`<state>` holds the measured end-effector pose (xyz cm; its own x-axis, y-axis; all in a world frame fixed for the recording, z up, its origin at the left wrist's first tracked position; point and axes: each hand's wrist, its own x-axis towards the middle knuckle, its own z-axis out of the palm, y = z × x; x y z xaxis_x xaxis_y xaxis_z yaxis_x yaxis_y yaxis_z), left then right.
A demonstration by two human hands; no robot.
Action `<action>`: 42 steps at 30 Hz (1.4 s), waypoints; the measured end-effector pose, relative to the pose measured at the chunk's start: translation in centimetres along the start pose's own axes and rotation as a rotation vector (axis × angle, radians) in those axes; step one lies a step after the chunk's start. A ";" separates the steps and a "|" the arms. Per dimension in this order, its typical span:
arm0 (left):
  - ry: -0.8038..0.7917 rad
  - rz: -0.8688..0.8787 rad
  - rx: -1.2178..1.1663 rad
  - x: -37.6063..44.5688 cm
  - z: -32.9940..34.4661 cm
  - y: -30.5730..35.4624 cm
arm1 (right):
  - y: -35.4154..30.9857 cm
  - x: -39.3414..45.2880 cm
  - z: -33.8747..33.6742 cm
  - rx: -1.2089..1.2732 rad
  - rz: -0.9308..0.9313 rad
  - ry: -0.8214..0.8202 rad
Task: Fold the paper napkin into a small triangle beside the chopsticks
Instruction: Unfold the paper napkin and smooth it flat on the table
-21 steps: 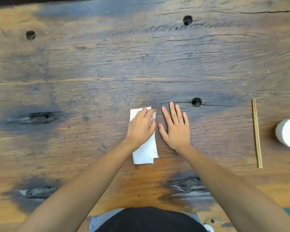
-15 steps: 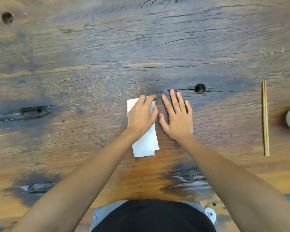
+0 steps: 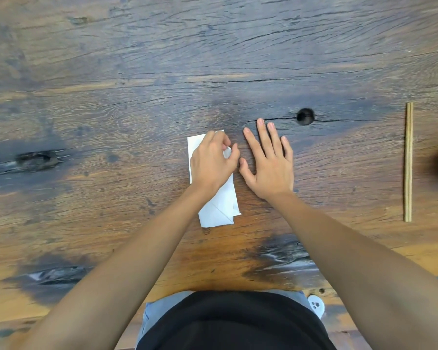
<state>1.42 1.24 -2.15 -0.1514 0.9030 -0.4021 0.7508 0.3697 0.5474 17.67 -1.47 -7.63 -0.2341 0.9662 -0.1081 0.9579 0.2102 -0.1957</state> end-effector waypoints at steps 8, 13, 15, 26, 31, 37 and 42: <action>0.039 -0.163 -0.174 0.1 -0.2 0.7 | -0.1 0.1 -0.2 0.014 0.005 -0.015; 0.029 -0.170 -0.456 -0.6 -1.7 -0.2 | -0.1 0.1 -0.3 -0.014 0.011 -0.024; 0.049 -0.160 -0.524 -1.0 -2.7 -0.8 | -0.1 0.1 -0.2 -0.017 0.011 -0.024; 0.264 -0.216 -0.727 -3.1 -8.0 -7.5 | -0.3 0.1 -0.4 -0.011 0.014 -0.035; 0.293 -0.251 -0.645 -3.6 -9.5 -10.7 | -0.4 0.1 -0.5 -0.014 0.011 -0.043; 0.286 -0.262 -0.456 -3.7 -10.1 -12.4 | -0.3 0.1 -0.6 0.000 0.012 -0.051; 0.367 -0.239 -0.214 -4.5 -9.8 -12.0 | -0.3 0.2 -0.8 0.011 0.009 -0.058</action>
<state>-13.26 -5.08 0.26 -0.5489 0.7907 -0.2711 0.5242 0.5782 0.6252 17.43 -1.26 -6.85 -0.2354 0.9575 -0.1666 0.9582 0.1999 -0.2049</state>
